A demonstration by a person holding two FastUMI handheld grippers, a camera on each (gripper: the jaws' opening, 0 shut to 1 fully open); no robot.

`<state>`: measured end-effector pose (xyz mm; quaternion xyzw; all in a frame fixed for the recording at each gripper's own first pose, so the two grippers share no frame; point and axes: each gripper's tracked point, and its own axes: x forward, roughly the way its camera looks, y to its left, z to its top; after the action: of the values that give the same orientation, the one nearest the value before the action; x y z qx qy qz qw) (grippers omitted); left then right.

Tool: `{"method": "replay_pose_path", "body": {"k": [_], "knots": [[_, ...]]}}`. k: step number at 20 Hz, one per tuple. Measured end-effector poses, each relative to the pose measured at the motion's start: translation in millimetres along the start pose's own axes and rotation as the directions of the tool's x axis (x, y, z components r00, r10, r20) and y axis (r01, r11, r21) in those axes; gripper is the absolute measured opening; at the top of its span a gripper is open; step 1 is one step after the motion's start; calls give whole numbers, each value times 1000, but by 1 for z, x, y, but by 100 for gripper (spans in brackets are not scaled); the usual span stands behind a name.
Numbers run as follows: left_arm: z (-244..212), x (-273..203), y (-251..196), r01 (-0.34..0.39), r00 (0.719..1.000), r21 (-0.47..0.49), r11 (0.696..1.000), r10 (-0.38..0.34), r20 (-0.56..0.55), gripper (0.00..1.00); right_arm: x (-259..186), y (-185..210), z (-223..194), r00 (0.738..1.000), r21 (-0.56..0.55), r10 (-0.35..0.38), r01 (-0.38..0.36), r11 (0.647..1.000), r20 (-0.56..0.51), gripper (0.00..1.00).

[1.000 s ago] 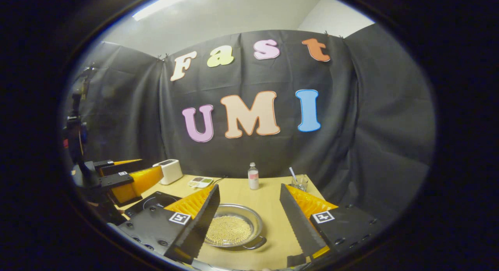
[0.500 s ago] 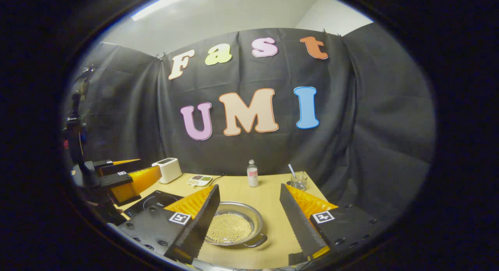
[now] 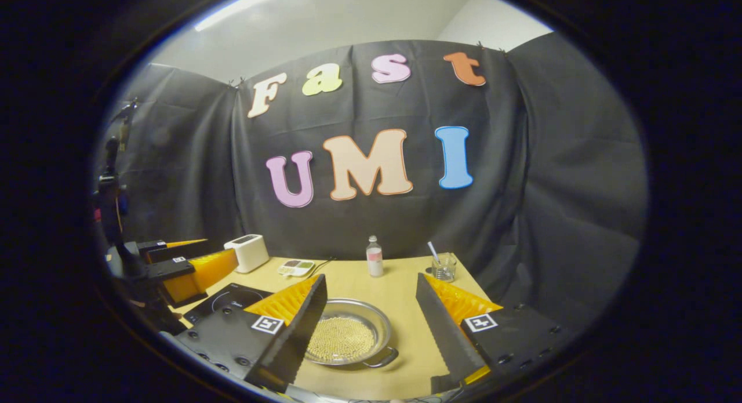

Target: First push the handle of the pot to place it horizontally, then grasp the pot with both hands and set it on the induction cooktop.

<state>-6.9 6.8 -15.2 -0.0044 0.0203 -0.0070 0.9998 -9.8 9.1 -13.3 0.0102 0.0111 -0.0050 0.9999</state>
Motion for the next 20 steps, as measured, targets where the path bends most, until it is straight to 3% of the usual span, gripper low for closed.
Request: {"method": "replay_pose_path", "body": {"k": [7,10,17,20], "knots": [[-3,2,1,-1,1000,1,1000,1,-8,97,5,4,-4,1000,8,11,-10,1000,-16,92],[-2,1,1,3,1000,15,1000,-3,-5,97,1,5,-1,1000,7,14,-14,1000,2,55],[-9,3,0,10,1000,1,1000,-10,-19,100,4,5,-10,999,0,9,-9,1000,-31,55],[-12,4,2,10,999,-15,1000,-11,-33,97,4,6,-11,999,-3,5,-5,1000,-36,41]]}}
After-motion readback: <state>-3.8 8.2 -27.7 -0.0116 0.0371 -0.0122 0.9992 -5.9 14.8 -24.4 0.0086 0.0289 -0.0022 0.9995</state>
